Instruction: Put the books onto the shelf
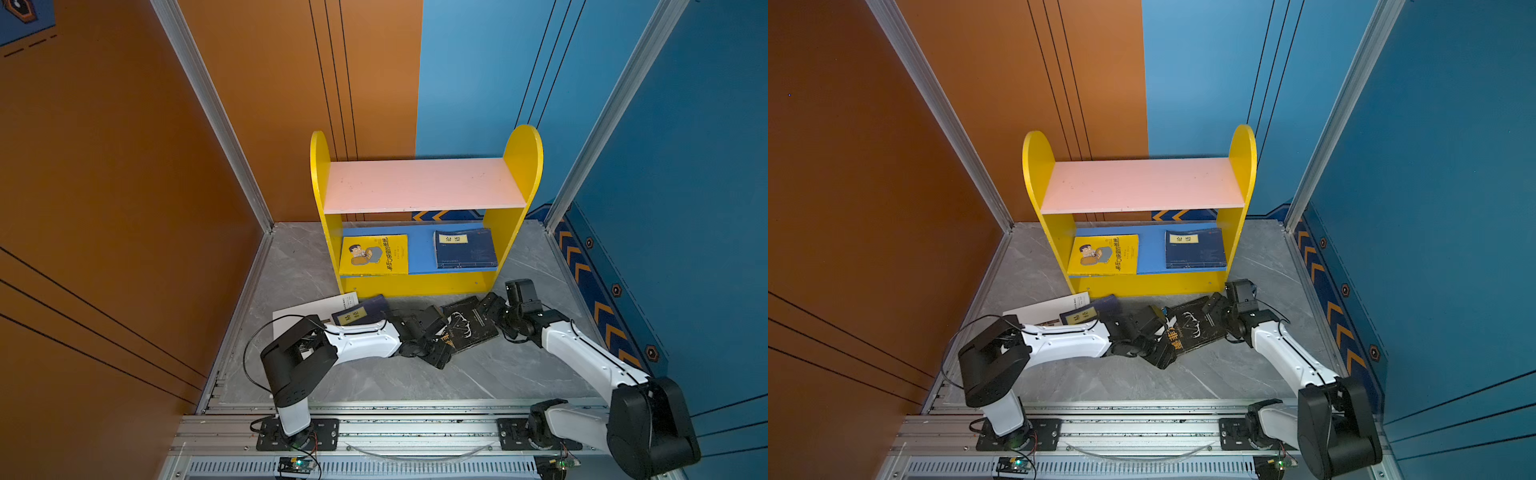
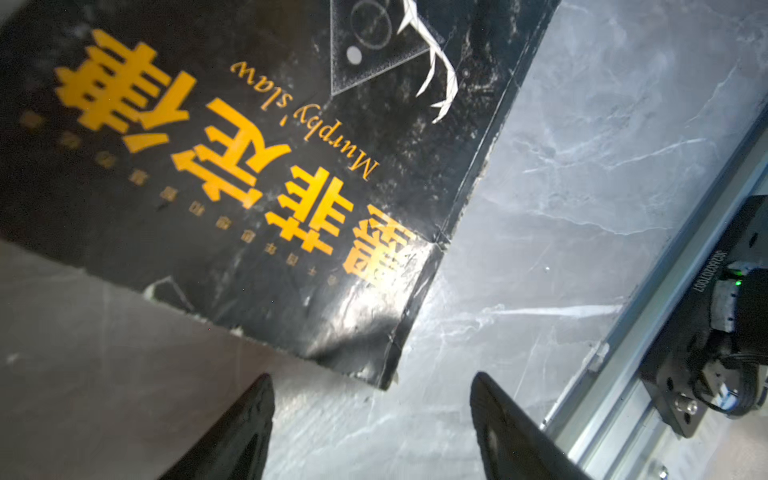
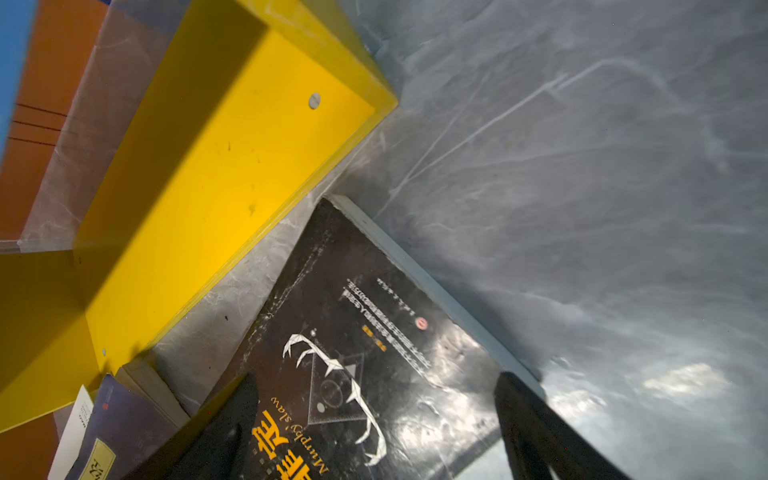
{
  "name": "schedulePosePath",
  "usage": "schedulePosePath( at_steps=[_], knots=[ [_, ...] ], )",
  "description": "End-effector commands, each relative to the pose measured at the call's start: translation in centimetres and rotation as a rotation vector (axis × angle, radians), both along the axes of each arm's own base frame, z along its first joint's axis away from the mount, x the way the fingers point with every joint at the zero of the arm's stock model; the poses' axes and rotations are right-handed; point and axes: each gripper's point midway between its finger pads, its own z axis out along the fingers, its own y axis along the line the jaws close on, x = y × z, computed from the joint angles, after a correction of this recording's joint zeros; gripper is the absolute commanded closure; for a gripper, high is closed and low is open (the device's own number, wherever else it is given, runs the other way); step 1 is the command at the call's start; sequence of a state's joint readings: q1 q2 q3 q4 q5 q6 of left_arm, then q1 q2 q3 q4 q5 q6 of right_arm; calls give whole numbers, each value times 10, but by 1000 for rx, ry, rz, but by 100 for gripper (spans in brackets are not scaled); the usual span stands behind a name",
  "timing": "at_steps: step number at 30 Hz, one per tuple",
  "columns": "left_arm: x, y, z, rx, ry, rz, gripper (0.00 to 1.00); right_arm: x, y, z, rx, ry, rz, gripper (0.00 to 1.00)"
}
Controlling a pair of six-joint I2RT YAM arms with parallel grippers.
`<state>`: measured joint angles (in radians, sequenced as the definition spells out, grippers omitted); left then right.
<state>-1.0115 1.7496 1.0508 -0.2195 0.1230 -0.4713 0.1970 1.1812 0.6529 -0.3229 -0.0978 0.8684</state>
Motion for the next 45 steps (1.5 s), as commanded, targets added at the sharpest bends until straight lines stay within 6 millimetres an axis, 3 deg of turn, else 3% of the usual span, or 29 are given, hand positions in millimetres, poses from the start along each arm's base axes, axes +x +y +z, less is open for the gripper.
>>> schedulePosePath(
  at_steps=[1, 5, 6, 12, 17, 21, 27, 34, 39, 42, 45],
  knots=[
    [10, 20, 6, 10, -24, 64, 22, -36, -23, -11, -7, 92, -86, 7],
    [24, 18, 14, -12, -56, 77, 18, -54, -29, -9, 33, 88, -121, 7],
    [34, 11, 24, -33, -82, 82, 18, -56, -28, -9, 48, 84, -126, 7],
    [73, -4, 35, -77, -175, 128, 18, -62, -15, -28, 135, 92, -156, 8],
    [95, -12, 35, -102, -247, 166, 17, -66, 0, -48, 128, 150, -140, 8],
    [104, -13, 22, -84, -265, 201, 17, -66, 8, -55, 110, 168, -134, 7],
    [109, -17, 0, -56, -261, 216, 17, -55, 17, -53, 122, 127, -130, 7],
    [94, -27, -27, -45, -179, 176, 18, -38, 32, -63, 217, 75, -128, 4],
    [85, -36, -33, -63, -131, 145, 18, -25, 51, -62, 301, 44, -102, 6],
    [81, -42, -32, -82, -114, 120, 18, -15, 56, -49, 335, -15, -100, 6],
    [74, -50, -33, -111, -73, 79, 18, -4, 57, -21, 367, -107, -100, 6]
  ],
)
